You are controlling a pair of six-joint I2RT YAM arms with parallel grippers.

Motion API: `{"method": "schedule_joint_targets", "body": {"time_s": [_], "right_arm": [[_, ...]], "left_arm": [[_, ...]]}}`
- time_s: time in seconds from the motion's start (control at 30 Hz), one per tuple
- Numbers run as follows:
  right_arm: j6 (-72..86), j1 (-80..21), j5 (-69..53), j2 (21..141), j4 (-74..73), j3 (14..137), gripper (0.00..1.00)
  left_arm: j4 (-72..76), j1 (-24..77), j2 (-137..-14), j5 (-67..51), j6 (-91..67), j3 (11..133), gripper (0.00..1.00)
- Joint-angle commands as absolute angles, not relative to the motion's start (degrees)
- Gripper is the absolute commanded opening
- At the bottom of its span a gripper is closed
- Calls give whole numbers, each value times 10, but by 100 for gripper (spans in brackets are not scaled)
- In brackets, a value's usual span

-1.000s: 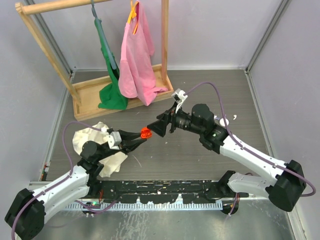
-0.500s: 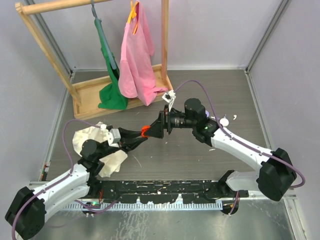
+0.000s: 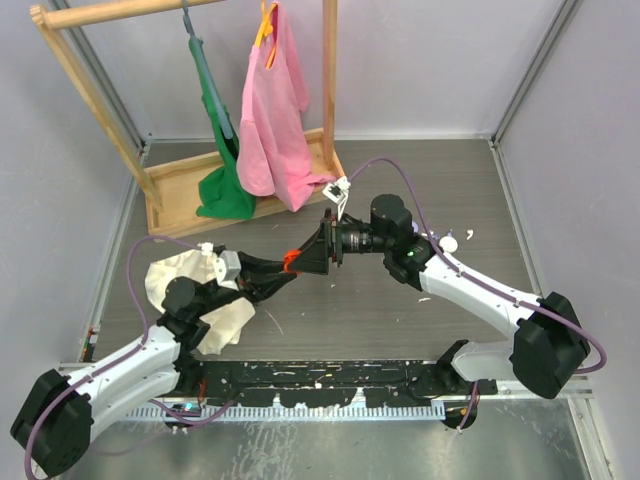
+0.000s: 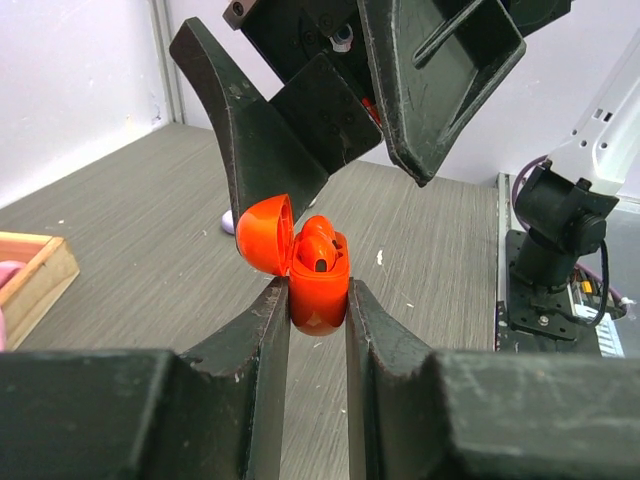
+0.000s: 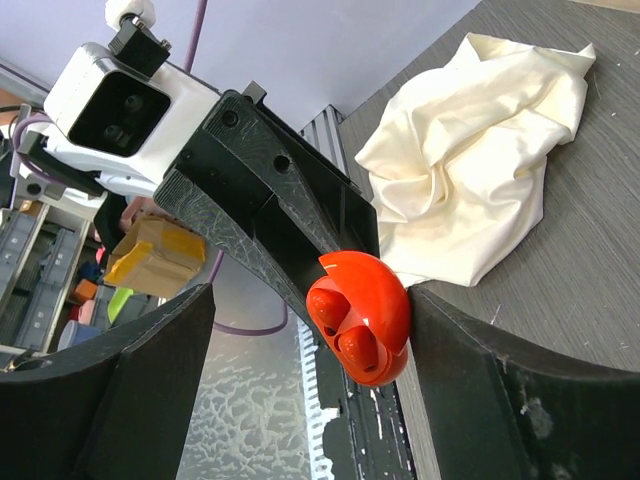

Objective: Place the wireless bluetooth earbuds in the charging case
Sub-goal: Close the charging case.

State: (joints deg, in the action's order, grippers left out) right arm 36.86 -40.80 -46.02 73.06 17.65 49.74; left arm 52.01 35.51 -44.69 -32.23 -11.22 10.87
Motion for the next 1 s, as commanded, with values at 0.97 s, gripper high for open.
{"method": "schedule_joint_targets", "body": {"time_s": [0.97], "right_arm": [[388, -388, -504, 711, 263, 492, 80]], "left_arm": [[504, 356, -470, -299, -193, 139, 0]]}}
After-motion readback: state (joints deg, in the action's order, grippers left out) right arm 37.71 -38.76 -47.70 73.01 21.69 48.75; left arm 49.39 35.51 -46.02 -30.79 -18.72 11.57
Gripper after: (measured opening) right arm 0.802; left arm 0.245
